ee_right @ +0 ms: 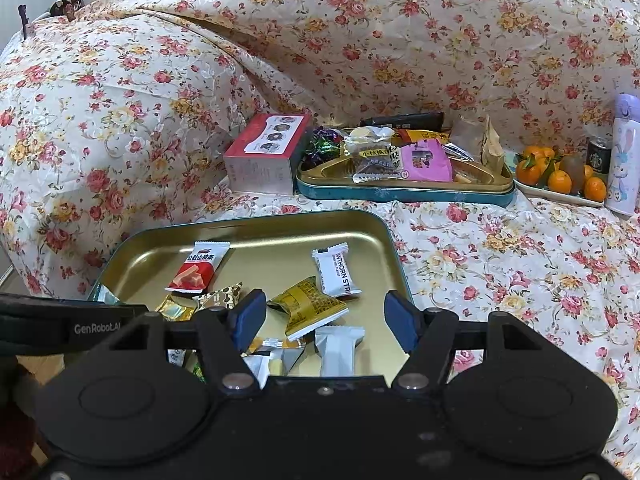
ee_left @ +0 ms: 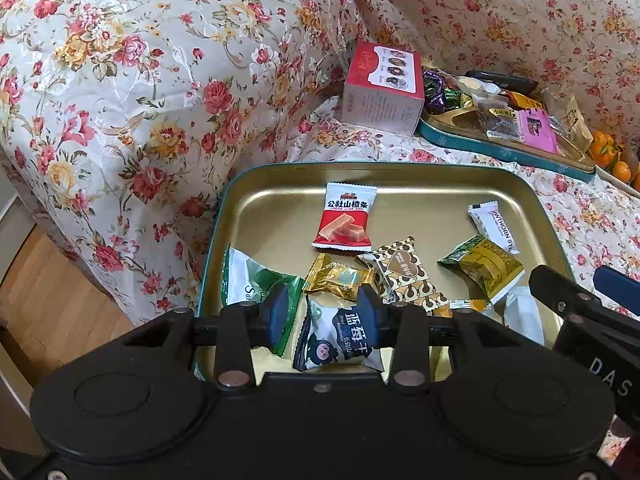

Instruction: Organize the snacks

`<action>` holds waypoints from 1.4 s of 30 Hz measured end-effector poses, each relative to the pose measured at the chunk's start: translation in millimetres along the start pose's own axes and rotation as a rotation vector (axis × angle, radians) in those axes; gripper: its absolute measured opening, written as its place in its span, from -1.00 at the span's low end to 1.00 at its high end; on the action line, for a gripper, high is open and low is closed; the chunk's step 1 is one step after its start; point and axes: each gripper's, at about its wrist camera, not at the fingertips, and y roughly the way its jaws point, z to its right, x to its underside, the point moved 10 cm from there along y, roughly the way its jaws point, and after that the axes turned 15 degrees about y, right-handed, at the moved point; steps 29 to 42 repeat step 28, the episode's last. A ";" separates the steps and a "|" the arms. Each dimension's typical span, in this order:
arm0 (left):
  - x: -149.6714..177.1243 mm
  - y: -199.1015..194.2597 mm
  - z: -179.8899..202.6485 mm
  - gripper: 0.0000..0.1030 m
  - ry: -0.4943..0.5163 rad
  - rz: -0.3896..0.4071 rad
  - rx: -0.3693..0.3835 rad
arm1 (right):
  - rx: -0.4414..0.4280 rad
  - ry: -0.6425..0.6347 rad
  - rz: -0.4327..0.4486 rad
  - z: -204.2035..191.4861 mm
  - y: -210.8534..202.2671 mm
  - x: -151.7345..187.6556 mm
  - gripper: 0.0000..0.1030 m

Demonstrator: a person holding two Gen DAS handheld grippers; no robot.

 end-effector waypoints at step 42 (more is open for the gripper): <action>-0.7 -6.0 1.1 -0.06 -0.016 0.013 -0.007 | -0.003 -0.003 0.000 -1.3 -2.5 0.1 0.36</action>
